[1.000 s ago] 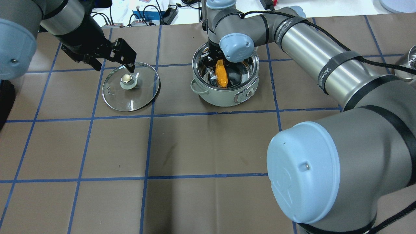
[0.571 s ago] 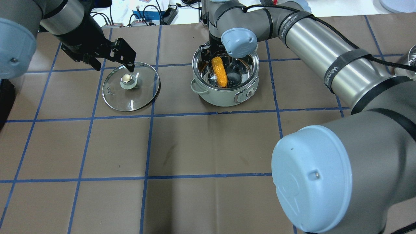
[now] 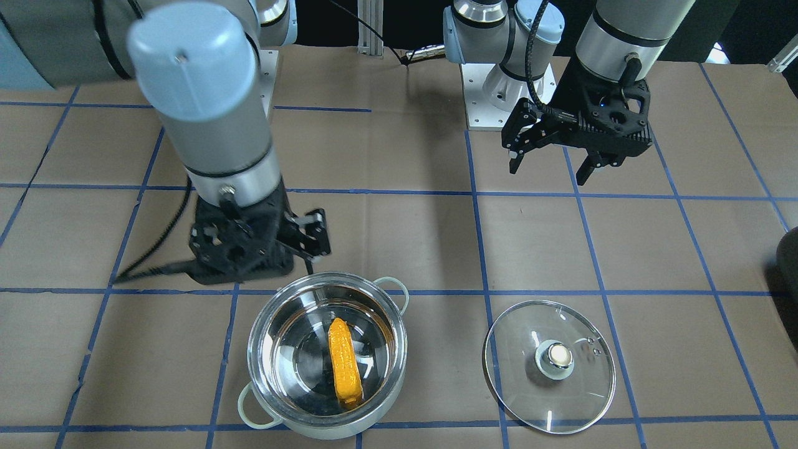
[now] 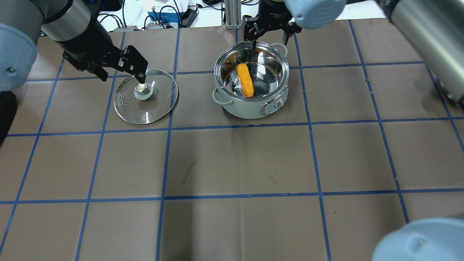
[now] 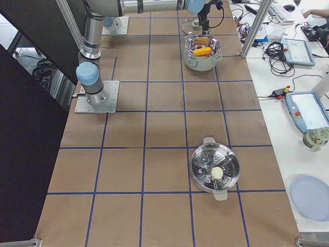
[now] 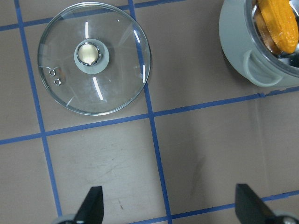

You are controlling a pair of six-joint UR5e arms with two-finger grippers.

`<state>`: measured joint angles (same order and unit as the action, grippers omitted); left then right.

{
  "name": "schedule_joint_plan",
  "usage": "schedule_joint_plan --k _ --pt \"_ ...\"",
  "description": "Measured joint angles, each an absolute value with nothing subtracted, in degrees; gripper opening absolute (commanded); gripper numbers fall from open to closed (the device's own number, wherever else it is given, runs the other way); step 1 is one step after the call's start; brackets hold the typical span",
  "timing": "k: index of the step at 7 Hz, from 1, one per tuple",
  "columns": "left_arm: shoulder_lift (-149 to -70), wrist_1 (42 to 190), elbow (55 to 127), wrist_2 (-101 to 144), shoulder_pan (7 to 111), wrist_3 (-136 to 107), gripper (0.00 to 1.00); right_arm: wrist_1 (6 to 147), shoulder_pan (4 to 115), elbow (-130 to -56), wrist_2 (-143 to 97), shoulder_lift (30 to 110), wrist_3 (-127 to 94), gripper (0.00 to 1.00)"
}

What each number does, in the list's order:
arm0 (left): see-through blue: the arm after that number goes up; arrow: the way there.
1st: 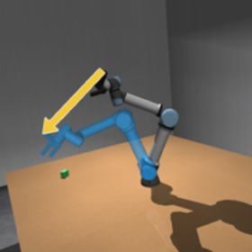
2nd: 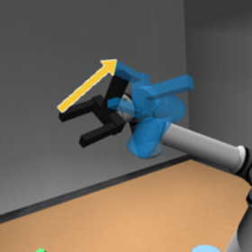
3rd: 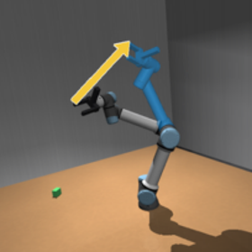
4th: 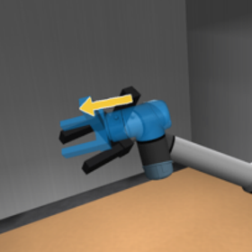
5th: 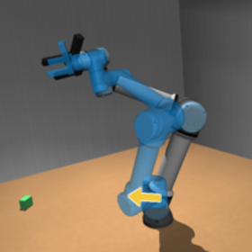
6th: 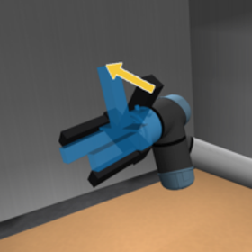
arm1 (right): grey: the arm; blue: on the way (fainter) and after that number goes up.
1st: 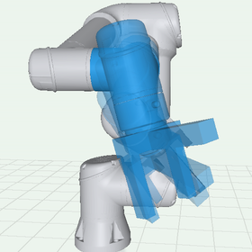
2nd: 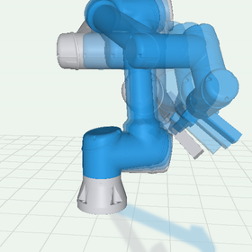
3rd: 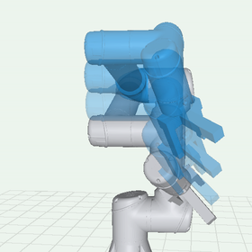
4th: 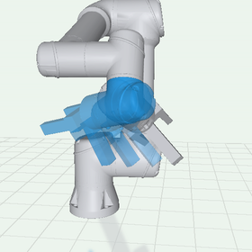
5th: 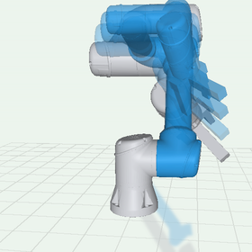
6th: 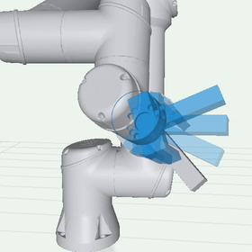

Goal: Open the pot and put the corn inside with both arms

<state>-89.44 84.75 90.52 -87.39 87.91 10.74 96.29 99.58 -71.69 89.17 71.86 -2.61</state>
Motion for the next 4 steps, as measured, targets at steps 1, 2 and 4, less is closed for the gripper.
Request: schedule_joint_plan --k 1,2,4 --pt "-89.3 84.8 90.7 -88.1 87.4 10.9 1.0 92.8 96.4 -76.0 88.9 78.6 -1.0 0.89" --pt "-89.2 84.9 90.8 -88.3 86.9 11.0 1.0 91.3 94.6 -80.7 88.7 84.1 -0.4 0.91" --pt "-89.1 84.9 91.1 -88.2 86.7 11.0 1.0 92.3 94.0 -87.2 88.7 88.3 -0.3 0.96"
